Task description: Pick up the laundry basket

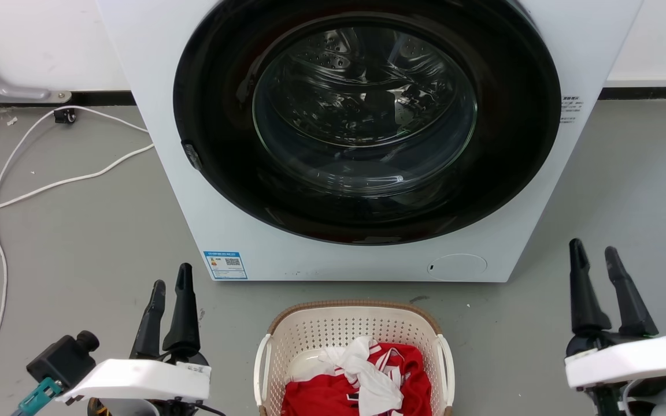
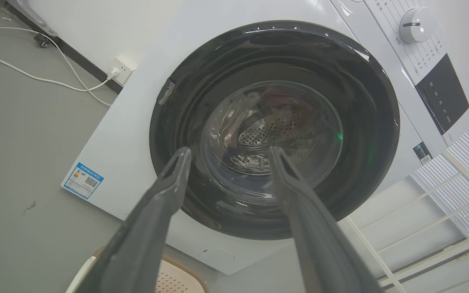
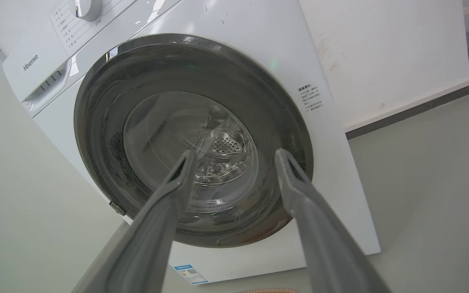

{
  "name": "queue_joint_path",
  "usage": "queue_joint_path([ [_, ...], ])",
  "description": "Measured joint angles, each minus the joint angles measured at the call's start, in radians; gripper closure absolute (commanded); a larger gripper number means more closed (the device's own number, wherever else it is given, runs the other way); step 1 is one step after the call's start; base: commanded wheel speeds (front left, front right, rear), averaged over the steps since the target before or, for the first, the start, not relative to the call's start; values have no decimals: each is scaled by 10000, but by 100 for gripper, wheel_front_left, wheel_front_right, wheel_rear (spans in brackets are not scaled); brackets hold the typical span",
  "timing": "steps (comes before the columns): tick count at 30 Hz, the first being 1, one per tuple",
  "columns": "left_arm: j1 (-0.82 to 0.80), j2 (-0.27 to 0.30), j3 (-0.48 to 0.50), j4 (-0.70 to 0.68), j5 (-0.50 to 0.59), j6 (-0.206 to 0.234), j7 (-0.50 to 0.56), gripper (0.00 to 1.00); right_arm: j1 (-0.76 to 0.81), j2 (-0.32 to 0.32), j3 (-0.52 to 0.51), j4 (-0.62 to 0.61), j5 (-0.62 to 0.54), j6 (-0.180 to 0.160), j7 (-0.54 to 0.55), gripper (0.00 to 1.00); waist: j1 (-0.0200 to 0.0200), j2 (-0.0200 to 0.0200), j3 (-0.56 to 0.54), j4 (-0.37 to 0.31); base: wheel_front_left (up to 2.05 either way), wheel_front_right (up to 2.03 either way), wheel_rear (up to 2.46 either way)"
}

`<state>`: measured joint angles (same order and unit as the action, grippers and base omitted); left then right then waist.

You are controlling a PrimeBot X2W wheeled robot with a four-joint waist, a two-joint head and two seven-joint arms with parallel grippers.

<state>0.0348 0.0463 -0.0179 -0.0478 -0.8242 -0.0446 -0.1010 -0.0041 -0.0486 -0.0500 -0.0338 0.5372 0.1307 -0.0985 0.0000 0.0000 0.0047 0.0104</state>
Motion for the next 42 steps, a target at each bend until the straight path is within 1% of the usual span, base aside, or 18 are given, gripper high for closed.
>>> queue_joint_path([
  [5, 10, 10, -245, -100, 1139, 192, -140, 0, 160, 0, 190, 90, -915, 0, -169, 0, -1, 0, 3, -2, 0, 0, 0],
  [11, 48, 12, -723, -276, 2520, 253, -309, 0, 283, 0, 261, 123, -1707, 0, -332, 0, 0, 0, -2, -17, 0, 0, 0],
  [16, 123, 58, -1083, -290, 3396, 464, -433, 0, 321, 0, 326, 295, -2320, 0, -453, 0, 0, 0, 2, -32, 0, 0, 0],
  [19, 124, 205, -1383, -290, 3841, 612, -527, 0, 352, 0, 332, 410, -2585, 0, -522, 0, 0, 0, 2, -40, 0, 0, 0],
  [23, 126, 384, -1747, -293, 4288, 903, -623, 0, 400, 0, 407, 546, -2917, 0, -627, 0, 0, 0, -1, -43, 0, 0, 0],
  [32, 129, 731, -2529, -213, 5079, 1329, -836, 0, 463, -2, 360, 602, -3806, 0, -855, 0, -1, 0, -8, -46, 0, 0, 0],
  [39, 176, 775, -2775, -113, 5448, 1325, -976, 0, 518, -2, 364, 593, -4566, 0, -1009, 0, 0, 0, -2, -40, 0, 0, 0],
  [42, 185, 857, -2945, -44, 5789, 1237, -1049, 0, 540, -2, 380, 552, -4876, 2, -1062, 0, 0, 0, -2, -36, 0, 0, 0],
])
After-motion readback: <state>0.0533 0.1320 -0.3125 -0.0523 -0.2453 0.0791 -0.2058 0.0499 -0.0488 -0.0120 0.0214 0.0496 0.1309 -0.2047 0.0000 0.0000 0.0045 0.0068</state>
